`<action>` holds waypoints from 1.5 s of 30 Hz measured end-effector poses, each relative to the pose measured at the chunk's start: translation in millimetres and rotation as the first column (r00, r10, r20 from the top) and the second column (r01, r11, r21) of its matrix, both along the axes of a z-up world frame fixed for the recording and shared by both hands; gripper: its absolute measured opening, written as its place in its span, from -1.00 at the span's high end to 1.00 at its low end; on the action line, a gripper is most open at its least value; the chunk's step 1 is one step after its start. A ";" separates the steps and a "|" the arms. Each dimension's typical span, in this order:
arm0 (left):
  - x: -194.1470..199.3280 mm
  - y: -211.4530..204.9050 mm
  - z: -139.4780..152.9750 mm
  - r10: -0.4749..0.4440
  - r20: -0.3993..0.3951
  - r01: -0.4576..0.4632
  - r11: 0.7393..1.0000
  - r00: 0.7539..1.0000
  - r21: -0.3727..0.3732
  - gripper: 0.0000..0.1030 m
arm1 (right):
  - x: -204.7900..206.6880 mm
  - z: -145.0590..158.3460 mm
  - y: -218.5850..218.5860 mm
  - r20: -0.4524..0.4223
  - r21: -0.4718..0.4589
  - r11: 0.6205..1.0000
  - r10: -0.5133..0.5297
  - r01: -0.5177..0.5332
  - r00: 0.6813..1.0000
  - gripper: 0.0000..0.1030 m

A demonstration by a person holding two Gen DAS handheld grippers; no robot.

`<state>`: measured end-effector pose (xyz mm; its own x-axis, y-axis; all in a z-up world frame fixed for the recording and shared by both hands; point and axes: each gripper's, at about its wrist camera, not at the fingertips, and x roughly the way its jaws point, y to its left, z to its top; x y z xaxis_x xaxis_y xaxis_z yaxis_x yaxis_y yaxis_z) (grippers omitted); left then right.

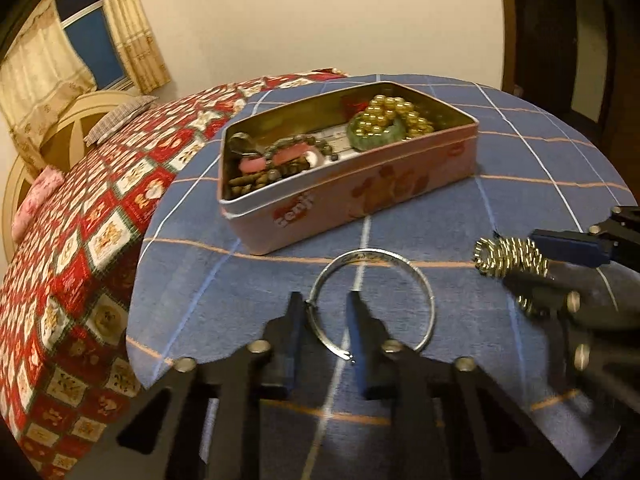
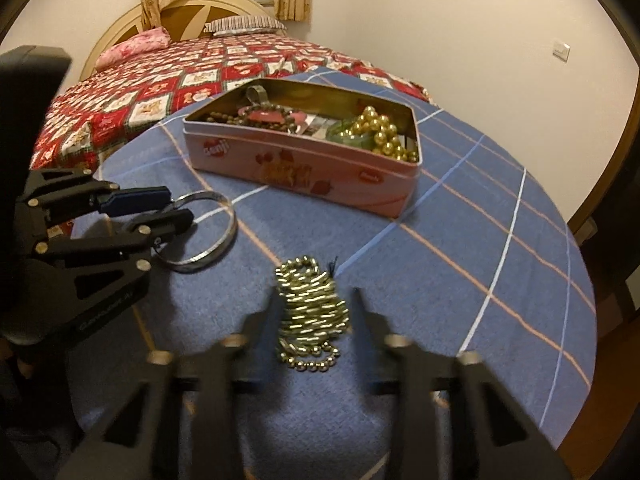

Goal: Organize jewelry

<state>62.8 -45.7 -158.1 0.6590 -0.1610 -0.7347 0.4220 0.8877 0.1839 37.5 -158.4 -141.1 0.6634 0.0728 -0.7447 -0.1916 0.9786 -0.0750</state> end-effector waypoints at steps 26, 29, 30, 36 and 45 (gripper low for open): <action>-19.9 10.5 51.1 -0.001 0.125 0.008 0.999 0.992 -0.051 1.00 | -14.3 28.9 -14.7 0.120 0.024 0.999 -0.038 0.035 0.992 0.71; -19.5 12.1 53.7 0.001 0.128 0.006 0.999 0.992 -0.052 1.00 | -15.0 31.4 -16.0 0.130 0.022 0.999 -0.044 0.042 0.991 0.71; -19.3 12.6 53.6 0.002 0.128 0.005 0.999 0.992 -0.052 1.00 | -15.2 32.3 -16.9 0.132 0.025 0.999 -0.047 0.044 0.990 0.71; -18.0 14.8 51.1 -0.003 0.112 0.011 0.997 0.994 -0.071 1.00 | -15.4 33.8 -20.2 0.136 0.029 0.998 -0.053 0.050 0.989 0.71; -4.4 19.7 35.1 0.047 0.032 -0.041 0.987 0.998 -0.154 -0.39 | -13.9 29.3 -25.1 0.124 0.033 0.998 -0.062 0.058 0.990 0.71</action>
